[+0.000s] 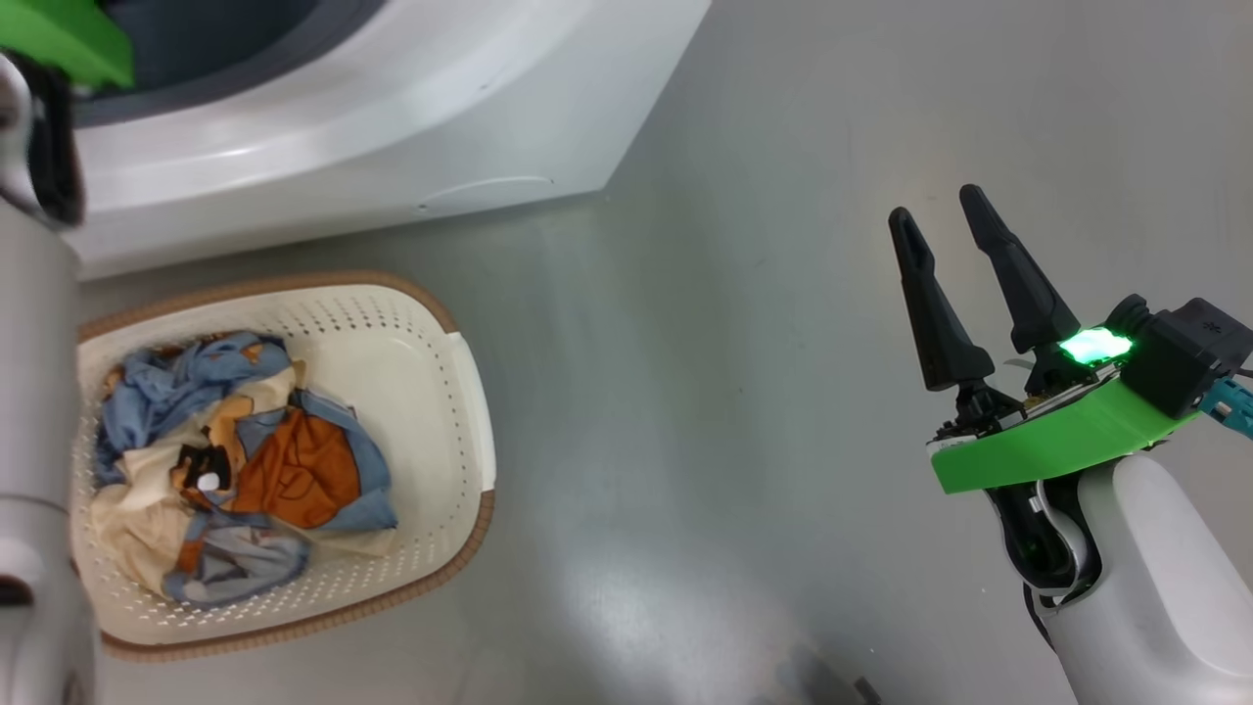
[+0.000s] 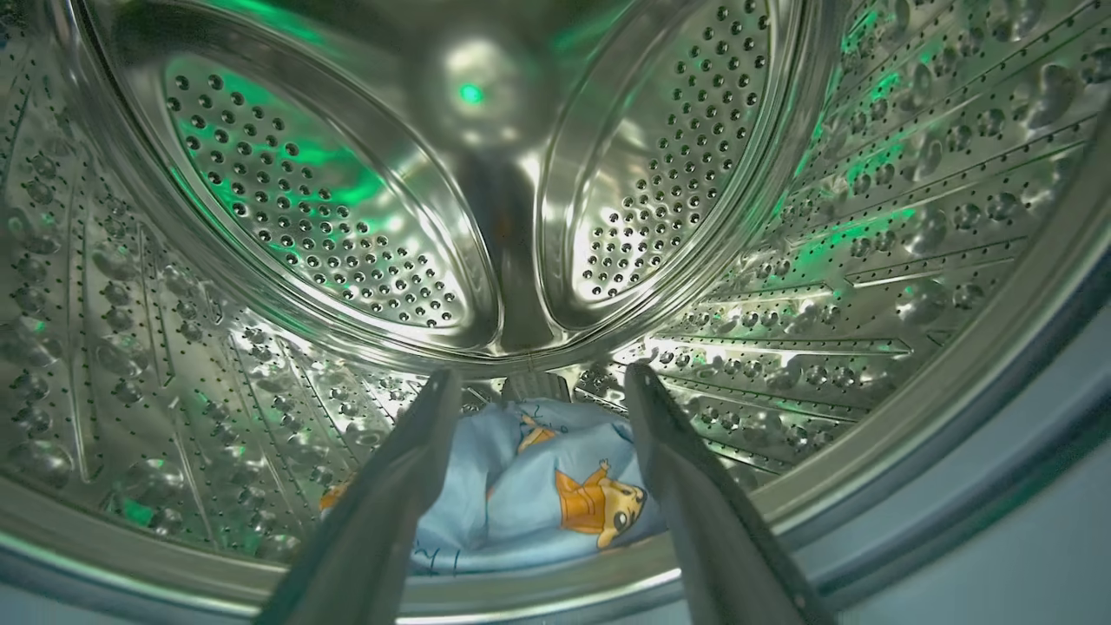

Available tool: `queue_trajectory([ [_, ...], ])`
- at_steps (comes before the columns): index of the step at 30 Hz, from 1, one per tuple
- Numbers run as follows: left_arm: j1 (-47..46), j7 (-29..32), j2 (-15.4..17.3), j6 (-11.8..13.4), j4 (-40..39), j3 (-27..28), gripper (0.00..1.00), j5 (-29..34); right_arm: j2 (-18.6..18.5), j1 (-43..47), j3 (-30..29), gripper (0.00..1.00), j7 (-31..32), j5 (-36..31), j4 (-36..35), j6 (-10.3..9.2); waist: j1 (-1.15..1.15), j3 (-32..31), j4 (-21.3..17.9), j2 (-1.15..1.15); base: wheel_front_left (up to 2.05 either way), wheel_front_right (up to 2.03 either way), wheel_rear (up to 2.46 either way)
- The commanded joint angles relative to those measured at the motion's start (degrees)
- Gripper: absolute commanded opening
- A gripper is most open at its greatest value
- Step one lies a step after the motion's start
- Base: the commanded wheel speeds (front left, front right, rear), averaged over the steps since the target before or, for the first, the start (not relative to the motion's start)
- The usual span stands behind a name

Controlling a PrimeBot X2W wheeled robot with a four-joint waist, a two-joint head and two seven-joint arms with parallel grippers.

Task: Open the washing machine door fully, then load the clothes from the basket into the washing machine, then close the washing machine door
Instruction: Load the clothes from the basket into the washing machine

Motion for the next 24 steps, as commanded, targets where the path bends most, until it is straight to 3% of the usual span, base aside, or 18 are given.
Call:
queue_trajectory([
  [1,1.8,-0.2,1.8,-0.6,-1.8,0.6,1.0,0.7,-0.7,0.7,1.2,1.0,-0.3,-0.7,-1.0,0.09,0.0,-1.3,0.9,0.0,0.0,0.0,0.0],
  [24,24.7,-0.2,0.4,-2.3,-16.8,3.8,1.0,1.8,-2.5,4.2,1.3,1.0,-0.3,-0.5,1.6,0.09,0.0,-13.0,6.1,0.0,0.0,0.0,0.0],
])
